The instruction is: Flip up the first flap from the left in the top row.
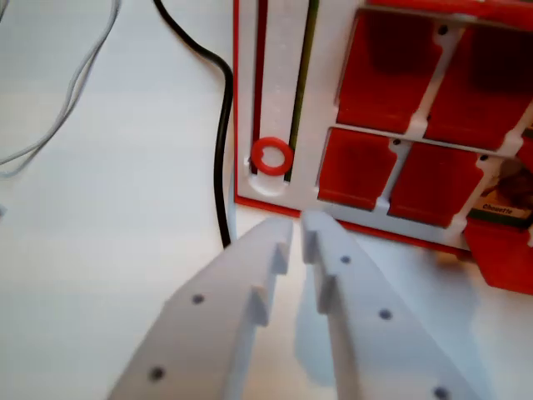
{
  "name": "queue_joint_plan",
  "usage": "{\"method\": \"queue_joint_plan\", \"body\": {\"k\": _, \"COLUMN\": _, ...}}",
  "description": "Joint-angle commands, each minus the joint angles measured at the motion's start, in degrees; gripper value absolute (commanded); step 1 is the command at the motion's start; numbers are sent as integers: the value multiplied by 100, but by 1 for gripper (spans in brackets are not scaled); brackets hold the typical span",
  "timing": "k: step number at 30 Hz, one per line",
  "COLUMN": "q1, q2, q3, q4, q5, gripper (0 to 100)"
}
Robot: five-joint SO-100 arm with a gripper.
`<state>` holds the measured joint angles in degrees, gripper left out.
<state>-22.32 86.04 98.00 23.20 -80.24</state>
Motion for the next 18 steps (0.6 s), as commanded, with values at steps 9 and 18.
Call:
{"method": "queue_joint_plan", "body": {"k": 9, "q1": 114, "q2": -650, "q3": -1573, "q4": -158, "q5": 97, "gripper": 1}}
{"method": "queue_joint_plan", "body": {"k": 18, "q1": 149, "q2": -1116, "q3": -2039, "q4": -123, "q5": 211, "gripper": 1}}
